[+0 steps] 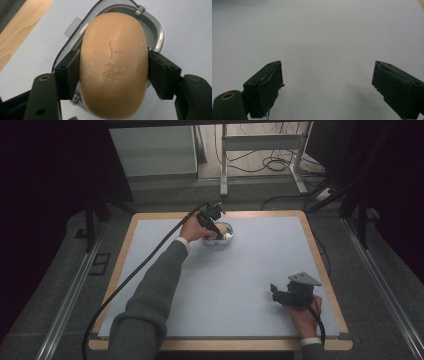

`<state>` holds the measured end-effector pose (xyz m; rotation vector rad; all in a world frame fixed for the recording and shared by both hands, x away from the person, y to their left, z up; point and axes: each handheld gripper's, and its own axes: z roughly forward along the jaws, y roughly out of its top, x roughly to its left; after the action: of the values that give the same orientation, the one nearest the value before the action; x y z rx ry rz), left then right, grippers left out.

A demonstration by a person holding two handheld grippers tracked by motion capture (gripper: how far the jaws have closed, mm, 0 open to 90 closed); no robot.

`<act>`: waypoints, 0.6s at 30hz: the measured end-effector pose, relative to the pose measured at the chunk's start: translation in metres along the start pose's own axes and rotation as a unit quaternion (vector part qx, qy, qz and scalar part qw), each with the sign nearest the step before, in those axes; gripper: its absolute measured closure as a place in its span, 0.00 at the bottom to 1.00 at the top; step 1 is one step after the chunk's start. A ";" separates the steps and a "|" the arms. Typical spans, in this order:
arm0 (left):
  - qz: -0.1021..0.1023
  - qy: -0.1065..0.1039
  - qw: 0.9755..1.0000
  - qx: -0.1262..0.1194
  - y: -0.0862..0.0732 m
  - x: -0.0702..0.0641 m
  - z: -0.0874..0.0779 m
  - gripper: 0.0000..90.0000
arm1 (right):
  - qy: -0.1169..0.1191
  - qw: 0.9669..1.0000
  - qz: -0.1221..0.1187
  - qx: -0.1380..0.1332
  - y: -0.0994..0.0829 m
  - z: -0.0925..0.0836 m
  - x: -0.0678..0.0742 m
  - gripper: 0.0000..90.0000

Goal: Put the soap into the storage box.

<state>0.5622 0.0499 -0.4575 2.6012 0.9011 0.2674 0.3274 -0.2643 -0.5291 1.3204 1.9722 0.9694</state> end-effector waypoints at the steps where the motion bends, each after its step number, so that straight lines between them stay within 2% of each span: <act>1: -0.001 0.001 1.000 -0.003 0.000 -0.001 0.000 0.34 | 0.000 1.000 0.000 0.000 0.000 0.000 0.000 0.11; 3: -0.007 -0.002 1.000 -0.014 0.000 -0.003 -0.003 0.29 | 0.000 1.000 -0.001 0.001 0.000 0.000 0.000 0.11; 6: 0.003 0.001 1.000 -0.016 -0.004 -0.009 -0.009 0.27 | 0.000 1.000 -0.001 0.001 0.000 0.001 0.000 0.11; 9: 0.003 0.002 1.000 -0.026 -0.011 -0.014 -0.017 0.25 | -0.001 1.000 -0.002 0.002 0.000 0.001 0.000 0.11; 12: 0.010 0.003 0.999 -0.034 -0.023 -0.019 -0.029 0.24 | -0.003 1.000 -0.003 0.001 0.000 0.001 0.001 0.11; 18: 0.004 0.010 0.998 -0.059 -0.051 -0.029 -0.053 0.22 | -0.004 1.000 -0.003 0.003 0.000 0.001 0.001 0.11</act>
<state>0.4954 0.0836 -0.4311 2.4981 0.8544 0.3402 0.3275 -0.2628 -0.5293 1.3185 1.9733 0.9541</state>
